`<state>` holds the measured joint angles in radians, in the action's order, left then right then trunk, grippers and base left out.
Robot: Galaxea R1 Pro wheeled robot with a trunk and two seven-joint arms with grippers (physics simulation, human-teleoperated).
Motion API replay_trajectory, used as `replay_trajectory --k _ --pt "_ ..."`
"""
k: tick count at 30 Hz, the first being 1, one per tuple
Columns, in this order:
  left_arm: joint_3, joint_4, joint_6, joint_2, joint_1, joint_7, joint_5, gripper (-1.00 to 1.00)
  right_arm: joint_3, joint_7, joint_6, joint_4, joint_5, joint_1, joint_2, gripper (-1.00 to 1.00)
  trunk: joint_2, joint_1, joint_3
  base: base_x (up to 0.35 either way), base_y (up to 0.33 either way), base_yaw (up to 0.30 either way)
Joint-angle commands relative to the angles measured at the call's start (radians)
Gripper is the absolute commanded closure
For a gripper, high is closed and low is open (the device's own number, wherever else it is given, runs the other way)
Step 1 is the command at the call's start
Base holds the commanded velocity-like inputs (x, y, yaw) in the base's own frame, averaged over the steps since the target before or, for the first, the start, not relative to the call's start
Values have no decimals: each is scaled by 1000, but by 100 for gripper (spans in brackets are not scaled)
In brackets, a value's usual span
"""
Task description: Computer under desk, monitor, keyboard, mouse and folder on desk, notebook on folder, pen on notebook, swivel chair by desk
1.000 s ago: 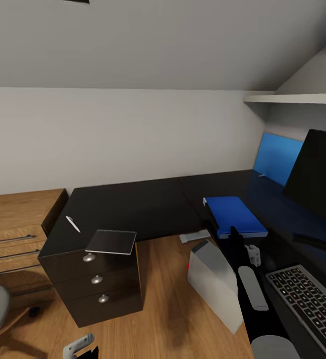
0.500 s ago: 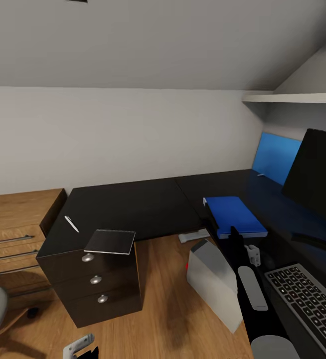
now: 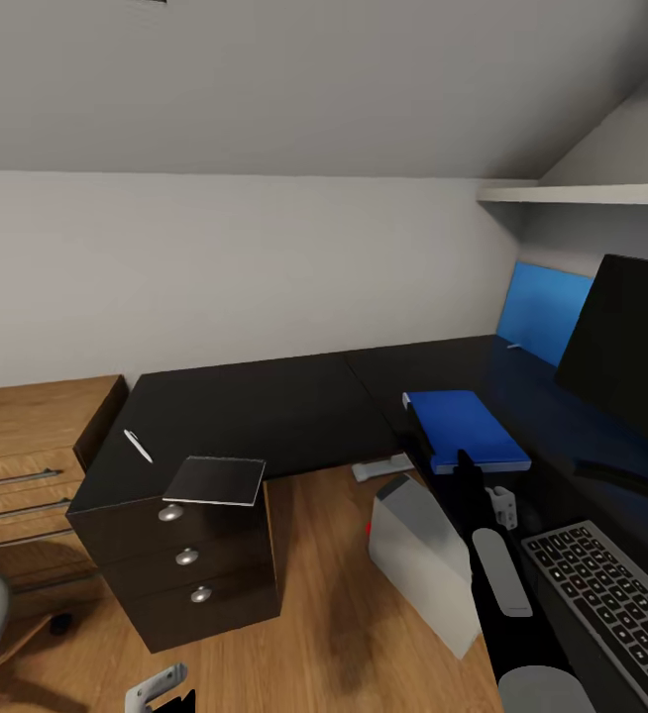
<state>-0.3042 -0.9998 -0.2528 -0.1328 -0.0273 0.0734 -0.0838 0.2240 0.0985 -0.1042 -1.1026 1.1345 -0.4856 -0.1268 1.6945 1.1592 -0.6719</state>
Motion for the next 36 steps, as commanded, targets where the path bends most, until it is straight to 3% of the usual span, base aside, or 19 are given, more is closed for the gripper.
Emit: replay_trajectory --k 1,26,36 --pt "-1 -2 -6 -1 0 3 -9 -100 0 3 -3 -1 10 -1 0 100 1 0 -2 0 0 -87" --pt "-3 -2 -6 0 0 3 -10 -100 1 1 0 -3 8 -1 3 100 1 0 -3 0 0 -8" --pt "-6 24 3 13 0 0 -11 -100 3 2 -3 -3 8 -1 1 100 1 0 -3 12 -11 0"
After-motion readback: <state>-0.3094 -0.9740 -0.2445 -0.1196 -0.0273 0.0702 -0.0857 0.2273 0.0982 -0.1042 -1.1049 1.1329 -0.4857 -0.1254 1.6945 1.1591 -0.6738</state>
